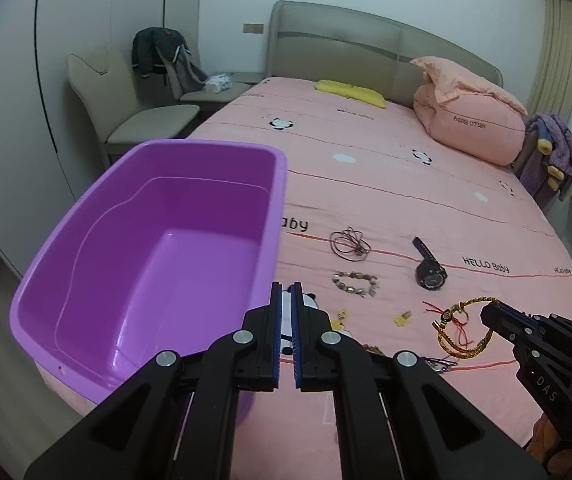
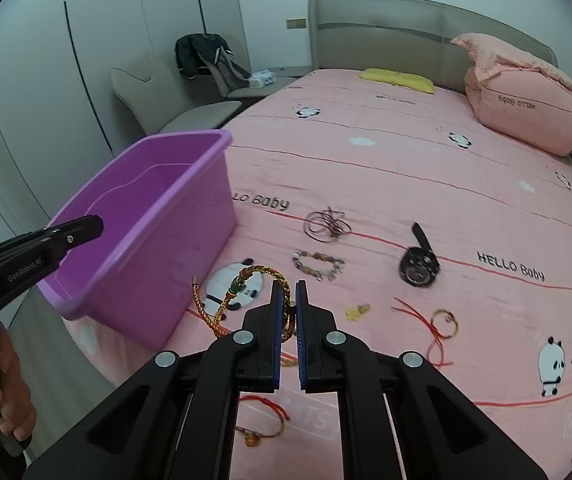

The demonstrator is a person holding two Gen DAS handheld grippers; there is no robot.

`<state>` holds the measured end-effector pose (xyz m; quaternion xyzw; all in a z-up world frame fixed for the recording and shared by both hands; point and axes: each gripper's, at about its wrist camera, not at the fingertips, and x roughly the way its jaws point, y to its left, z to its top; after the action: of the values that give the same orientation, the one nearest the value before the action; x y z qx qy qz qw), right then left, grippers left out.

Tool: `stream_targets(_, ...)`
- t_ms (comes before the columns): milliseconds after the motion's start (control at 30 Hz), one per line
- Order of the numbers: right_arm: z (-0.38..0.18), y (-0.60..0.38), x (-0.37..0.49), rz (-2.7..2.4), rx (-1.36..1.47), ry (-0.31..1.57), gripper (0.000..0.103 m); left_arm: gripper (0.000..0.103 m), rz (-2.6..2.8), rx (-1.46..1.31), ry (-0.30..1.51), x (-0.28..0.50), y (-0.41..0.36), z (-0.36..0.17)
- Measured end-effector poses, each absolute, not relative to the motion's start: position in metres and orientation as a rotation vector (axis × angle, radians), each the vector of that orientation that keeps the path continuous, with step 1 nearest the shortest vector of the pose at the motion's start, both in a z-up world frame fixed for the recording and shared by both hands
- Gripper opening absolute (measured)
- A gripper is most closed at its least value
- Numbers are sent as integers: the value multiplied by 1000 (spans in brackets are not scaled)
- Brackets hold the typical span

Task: Organize jewelry
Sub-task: 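Lift both held bracelets and carry them over the purple basin, then open both tools to drop the bracelets into the purple basin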

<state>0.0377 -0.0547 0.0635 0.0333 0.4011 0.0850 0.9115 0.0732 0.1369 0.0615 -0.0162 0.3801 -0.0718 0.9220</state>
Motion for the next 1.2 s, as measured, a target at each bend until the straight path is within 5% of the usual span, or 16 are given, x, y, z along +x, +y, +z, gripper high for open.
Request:
stream_targets(533,77,105,131,437,-5,854,6,5,86,-115,840,104,247,45)
stream_targets(1100,39,145,162,420,-72,965,7,6,161,-137,932,131,281,9)
stream_targets(1167,39,144,164,413,-73,970,21,13,173,-140,942,132,282,8)
stream_targets(1200,39,143,164,409,-73,967,27,30,178,-141,941,132,284,9)
